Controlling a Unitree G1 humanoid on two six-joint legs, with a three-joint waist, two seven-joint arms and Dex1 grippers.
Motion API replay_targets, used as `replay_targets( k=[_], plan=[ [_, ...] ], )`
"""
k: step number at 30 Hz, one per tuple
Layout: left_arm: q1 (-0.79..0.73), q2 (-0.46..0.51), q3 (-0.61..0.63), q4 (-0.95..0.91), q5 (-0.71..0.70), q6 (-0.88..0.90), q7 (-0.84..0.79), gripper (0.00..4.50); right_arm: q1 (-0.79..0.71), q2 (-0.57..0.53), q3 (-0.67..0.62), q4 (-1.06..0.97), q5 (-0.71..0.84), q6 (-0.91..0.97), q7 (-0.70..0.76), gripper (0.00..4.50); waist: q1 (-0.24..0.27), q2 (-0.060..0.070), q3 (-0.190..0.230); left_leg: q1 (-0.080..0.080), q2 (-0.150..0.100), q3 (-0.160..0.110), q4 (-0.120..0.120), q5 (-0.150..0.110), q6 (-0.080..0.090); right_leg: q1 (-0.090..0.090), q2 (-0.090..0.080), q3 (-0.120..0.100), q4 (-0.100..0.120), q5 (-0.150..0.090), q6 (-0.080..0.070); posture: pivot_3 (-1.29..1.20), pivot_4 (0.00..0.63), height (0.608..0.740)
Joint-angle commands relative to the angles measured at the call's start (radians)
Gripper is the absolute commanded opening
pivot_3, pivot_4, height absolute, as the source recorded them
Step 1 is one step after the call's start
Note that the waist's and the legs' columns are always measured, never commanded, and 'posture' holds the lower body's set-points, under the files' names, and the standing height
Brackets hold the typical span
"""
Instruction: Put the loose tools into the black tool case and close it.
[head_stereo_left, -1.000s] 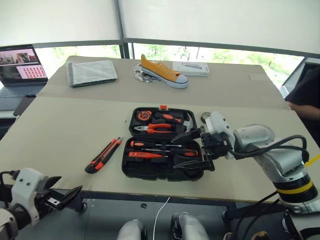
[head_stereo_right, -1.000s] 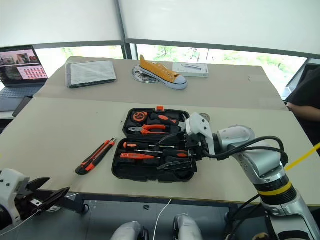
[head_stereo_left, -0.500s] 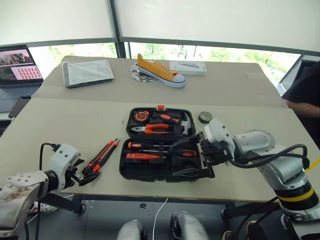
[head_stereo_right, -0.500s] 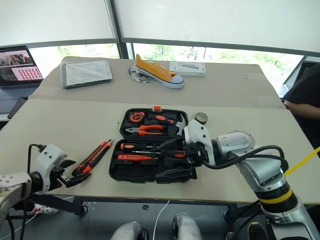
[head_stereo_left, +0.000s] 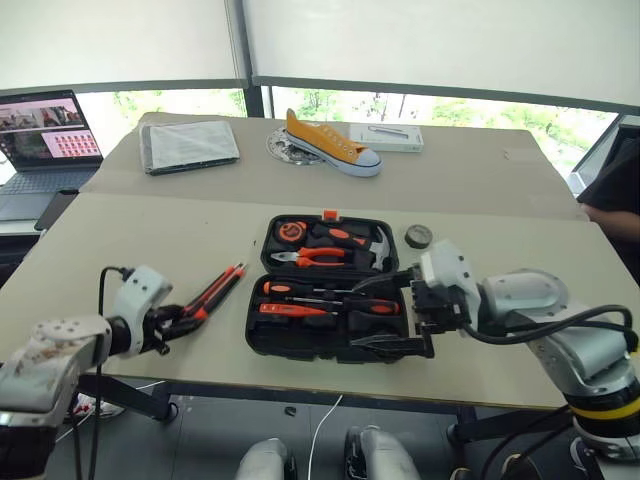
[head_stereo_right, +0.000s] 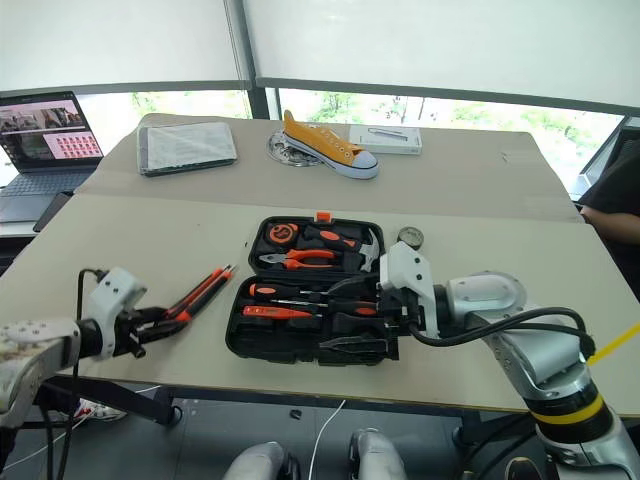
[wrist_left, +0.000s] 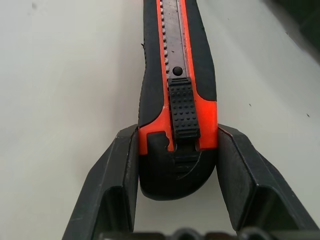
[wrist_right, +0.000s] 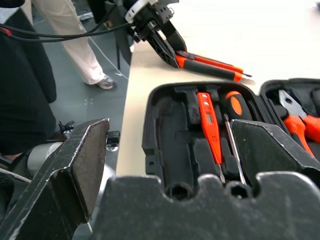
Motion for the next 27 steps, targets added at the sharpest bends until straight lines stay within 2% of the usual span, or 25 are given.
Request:
replay_targets(
  k=[1, 4, 7, 14, 18, 25, 27],
  plan=[
    [-0.131, 0.079, -0.008, -0.068, -0.076, -0.187, -0.249, 1.74, 0.07, -0.05, -0.083, -0.091, 0.046, 0.025, -0.011, 4.5, 0.0, -0.002, 0.001, -0.001, 0.0, 0.0, 0.0, 0.0, 0.0, -0.001, 0.0, -0.001, -0.001, 0.001, -0.001, 0.0, 0.15, 0.733],
    [-0.228, 0.116, -0.084, -0.065, -0.093, -0.198, -0.358, 1.74, 0.126, -0.071, -0.106, -0.127, 0.035, 0.019, -0.03, 4.5, -0.004, -0.002, 0.001, -0.003, -0.002, 0.001, 0.0, 0.0, 0.0, -0.002, 0.0, 0.0, -0.001, 0.0, -0.001, 0.0, 0.15, 0.733],
    [-0.299, 0.134, -0.211, -0.047, -0.048, -0.271, -0.486, 1.74, 0.16, -0.076, -0.129, -0.144, 0.043, 0.023, -0.053, 4.5, -0.016, -0.001, 0.001, -0.001, -0.003, 0.003, -0.001, 0.0, 0.001, -0.002, 0.002, -0.001, 0.0, 0.0, 0.001, 0.0, 0.15, 0.733],
    [-0.412, 0.076, -0.486, 0.065, 0.12, -0.424, -0.646, 1.74, 0.211, -0.08, -0.17, -0.188, 0.047, 0.033, -0.109, 4.5, -0.017, -0.002, 0.001, 0.001, -0.003, 0.007, 0.0, 0.0, 0.001, -0.001, 0.005, 0.004, 0.001, -0.005, 0.008, 0.0, 0.15, 0.733],
    [-0.447, 0.033, -0.551, 0.097, 0.193, -0.441, -0.636, 1.74, 0.236, -0.079, -0.19, -0.207, 0.053, 0.04, -0.137, 4.5, -0.015, -0.002, 0.001, 0.001, -0.003, 0.006, 0.001, 0.0, 0.001, -0.001, 0.004, 0.006, 0.001, -0.005, 0.009, 0.0, 0.15, 0.733],
    [-0.497, 0.001, -0.577, 0.074, 0.207, -0.313, -0.623, 1.74, 0.25, -0.073, -0.189, -0.218, 0.051, 0.04, -0.163, 4.5, -0.01, -0.002, 0.001, 0.0, -0.004, 0.003, 0.003, 0.0, 0.004, 0.001, 0.004, 0.005, 0.001, -0.004, 0.01, 0.0, 0.15, 0.733],
    [-0.504, 0.004, -0.577, 0.047, 0.202, -0.247, -0.62, 2.74, 0.244, -0.069, -0.18, -0.214, 0.048, 0.039, -0.168, 4.5, -0.01, -0.002, 0.001, 0.0, -0.004, 0.003, 0.003, 0.0, 0.005, 0.001, 0.003, 0.005, 0.0, -0.004, 0.011, 0.0, 0.15, 0.733]
  ],
)
